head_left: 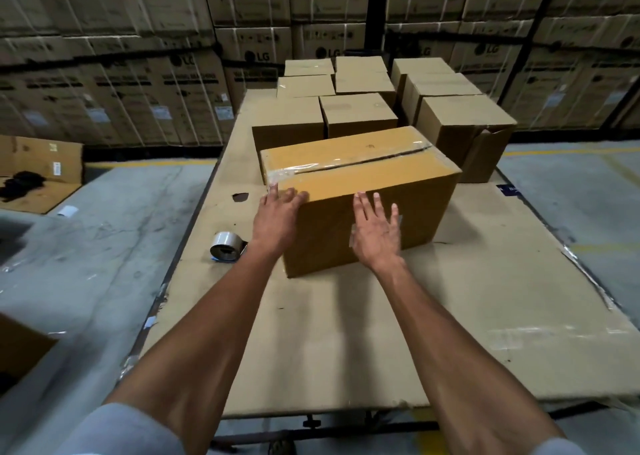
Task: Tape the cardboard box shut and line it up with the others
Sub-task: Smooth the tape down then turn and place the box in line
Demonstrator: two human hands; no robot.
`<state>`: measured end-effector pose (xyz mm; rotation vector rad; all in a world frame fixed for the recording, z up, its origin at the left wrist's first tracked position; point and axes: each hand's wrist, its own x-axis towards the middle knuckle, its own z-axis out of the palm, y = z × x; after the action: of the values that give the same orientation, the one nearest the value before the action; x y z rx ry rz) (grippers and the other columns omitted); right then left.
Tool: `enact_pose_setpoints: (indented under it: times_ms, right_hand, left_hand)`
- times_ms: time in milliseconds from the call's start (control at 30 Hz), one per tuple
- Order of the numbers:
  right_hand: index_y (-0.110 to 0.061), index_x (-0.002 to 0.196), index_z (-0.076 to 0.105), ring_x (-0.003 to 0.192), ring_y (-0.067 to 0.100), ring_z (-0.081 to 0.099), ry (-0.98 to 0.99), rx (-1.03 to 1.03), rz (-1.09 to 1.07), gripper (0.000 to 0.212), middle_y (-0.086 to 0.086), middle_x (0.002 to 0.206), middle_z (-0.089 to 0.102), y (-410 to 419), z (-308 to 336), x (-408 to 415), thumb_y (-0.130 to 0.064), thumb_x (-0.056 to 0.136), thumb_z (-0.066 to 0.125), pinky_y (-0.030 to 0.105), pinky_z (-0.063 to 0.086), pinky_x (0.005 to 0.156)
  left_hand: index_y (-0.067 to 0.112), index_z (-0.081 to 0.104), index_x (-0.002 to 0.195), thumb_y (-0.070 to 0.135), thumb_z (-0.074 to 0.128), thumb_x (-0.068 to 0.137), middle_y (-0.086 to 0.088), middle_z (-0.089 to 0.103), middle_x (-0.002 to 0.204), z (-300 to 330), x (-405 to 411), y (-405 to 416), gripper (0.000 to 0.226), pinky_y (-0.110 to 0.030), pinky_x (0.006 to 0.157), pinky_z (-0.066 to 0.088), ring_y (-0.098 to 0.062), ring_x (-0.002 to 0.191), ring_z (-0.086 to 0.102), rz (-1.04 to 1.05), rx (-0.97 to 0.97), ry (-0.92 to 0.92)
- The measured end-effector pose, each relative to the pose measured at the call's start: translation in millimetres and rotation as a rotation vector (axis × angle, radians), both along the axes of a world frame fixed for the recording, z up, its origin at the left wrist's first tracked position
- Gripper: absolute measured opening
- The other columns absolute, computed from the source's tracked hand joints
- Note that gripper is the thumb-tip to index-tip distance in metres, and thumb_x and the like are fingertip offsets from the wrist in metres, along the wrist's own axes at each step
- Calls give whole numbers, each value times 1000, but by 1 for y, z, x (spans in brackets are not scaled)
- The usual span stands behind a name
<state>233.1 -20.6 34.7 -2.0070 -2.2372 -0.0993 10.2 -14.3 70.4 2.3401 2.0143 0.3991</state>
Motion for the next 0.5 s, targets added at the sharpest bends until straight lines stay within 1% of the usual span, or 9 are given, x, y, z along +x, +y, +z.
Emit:
enact_pose_setpoints:
  times_ms: [67,100,167,233,300,333,400,500]
  right_hand:
    - [-17,167,-14,164,29,-9,9,-24,-41,91,8,176,-14,7,2,12,-33,108,53,59,-1,130]
    - [-17,167,-15,164,30,-10,11,-32,-60,94,10,176,-15,10,3,18,-33,107,56,58,-1,130]
    - [-19,166,-19,164,32,-11,7,-39,-78,101,10,176,-19,21,2,29,-33,105,60,59,-1,130]
    - [-21,163,-27,163,33,-14,2,-47,-70,108,9,174,-25,31,0,35,-33,103,63,58,-3,129]
    - [-22,161,-32,162,33,-17,0,-36,-62,112,9,172,-29,41,-4,36,-31,103,63,58,-7,128]
    - [-23,160,-34,161,34,-19,-3,-22,-61,113,8,172,-30,46,-7,35,-29,103,64,58,-8,127]
    - [-25,159,-36,160,35,-22,-4,-10,-56,117,7,172,-33,59,-10,33,-25,101,65,59,-9,127]
    - [-26,157,-40,157,35,-29,4,-46,-43,123,3,167,-43,77,-12,29,-19,97,68,60,-11,126]
  left_hand:
    - [29,1,171,-2,53,99,-8,-4,180,-11,18,-3,94,-51,131,-4,-33,165,-11,20,49,76]
    - [28,-8,171,1,53,98,-8,-14,179,-20,25,-4,99,-53,131,-9,-34,164,-18,4,71,100]
    - [30,-19,168,13,57,99,-6,-30,175,-36,35,-1,104,-60,131,-9,-36,160,-30,-28,96,135]
    - [32,-25,166,31,61,100,-6,-40,171,-45,40,5,108,-65,130,-6,-39,157,-37,-23,83,152]
    - [31,-27,166,46,61,101,-8,-43,169,-45,40,14,110,-66,129,-5,-41,156,-38,-14,68,157]
    - [31,-28,165,50,61,101,-9,-43,169,-44,38,22,111,-66,129,-4,-42,156,-38,-14,64,167]
    - [32,-30,164,53,62,100,-9,-43,169,-43,28,43,114,-66,129,-5,-42,155,-38,-27,47,188]
    - [35,-32,163,48,66,99,-9,-42,169,-41,11,73,118,-66,130,-5,-42,154,-39,-62,12,210]
